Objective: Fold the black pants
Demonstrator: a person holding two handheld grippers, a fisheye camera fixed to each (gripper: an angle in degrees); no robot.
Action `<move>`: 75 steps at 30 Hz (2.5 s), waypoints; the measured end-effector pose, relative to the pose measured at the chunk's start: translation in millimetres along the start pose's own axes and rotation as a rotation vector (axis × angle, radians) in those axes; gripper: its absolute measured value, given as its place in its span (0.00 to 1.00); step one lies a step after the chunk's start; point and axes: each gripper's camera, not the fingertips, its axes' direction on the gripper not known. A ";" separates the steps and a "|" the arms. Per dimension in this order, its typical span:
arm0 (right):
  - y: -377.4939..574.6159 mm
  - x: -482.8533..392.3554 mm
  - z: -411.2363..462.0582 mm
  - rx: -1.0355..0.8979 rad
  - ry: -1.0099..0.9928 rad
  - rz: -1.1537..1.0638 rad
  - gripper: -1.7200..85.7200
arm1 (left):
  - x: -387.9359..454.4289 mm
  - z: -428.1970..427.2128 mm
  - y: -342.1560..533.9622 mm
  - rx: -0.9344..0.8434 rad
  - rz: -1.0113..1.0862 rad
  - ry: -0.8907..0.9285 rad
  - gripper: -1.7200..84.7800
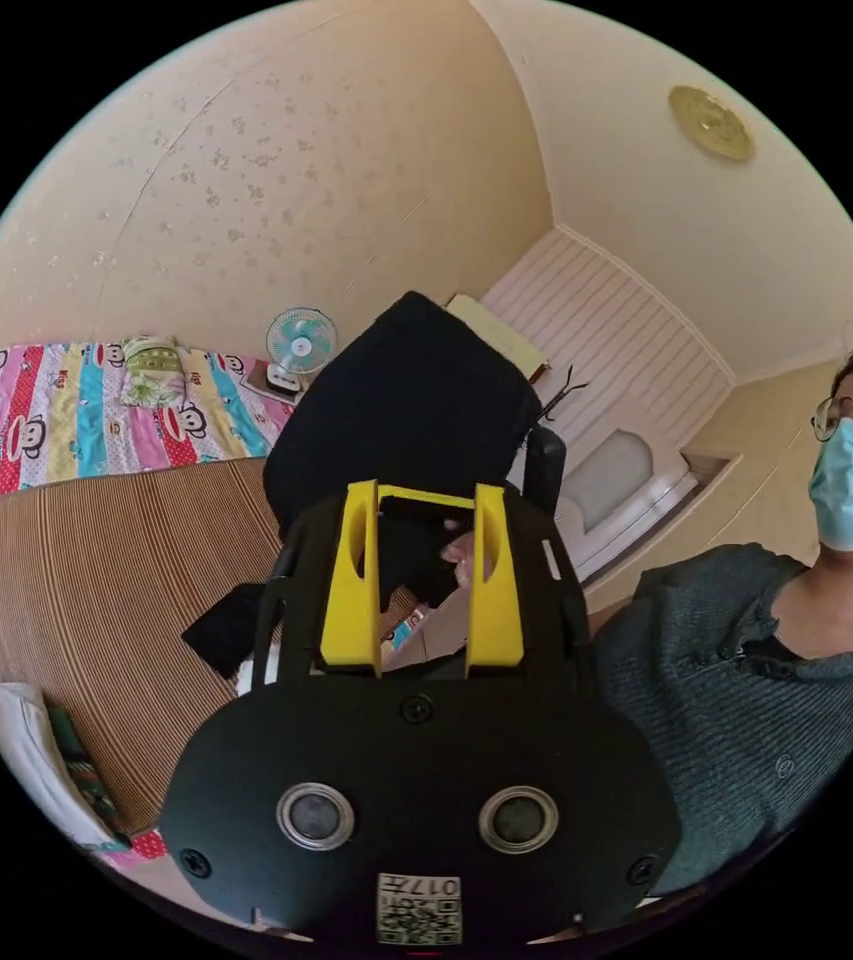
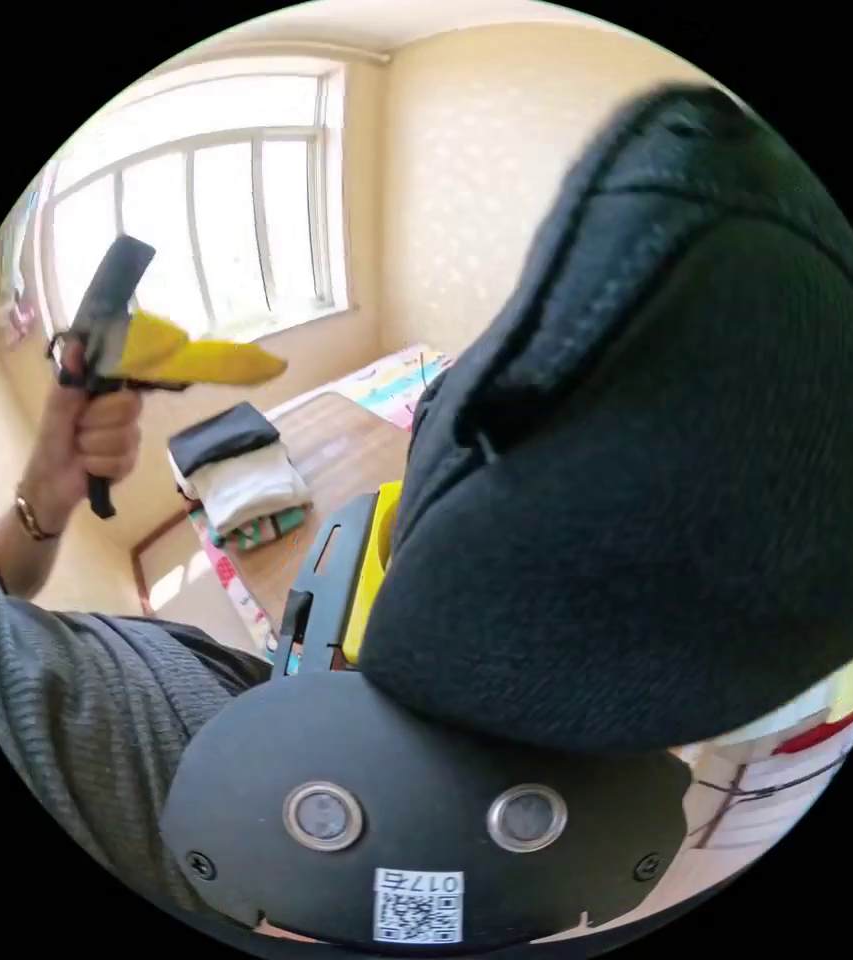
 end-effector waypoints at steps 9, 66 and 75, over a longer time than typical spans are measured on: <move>35.3 -41.4 -46.6 0.199 -0.422 -0.247 0.07 | -59.1 -50.0 -5.7 0.136 -0.070 -0.053 0.17; 86.8 -220.1 -124.5 0.376 -0.319 0.095 0.26 | 42.0 -154.2 38.0 0.545 0.291 -0.013 0.07; 62.7 -142.7 -179.2 0.560 -0.171 0.330 0.08 | 63.5 -199.9 39.7 0.493 0.313 -0.001 0.07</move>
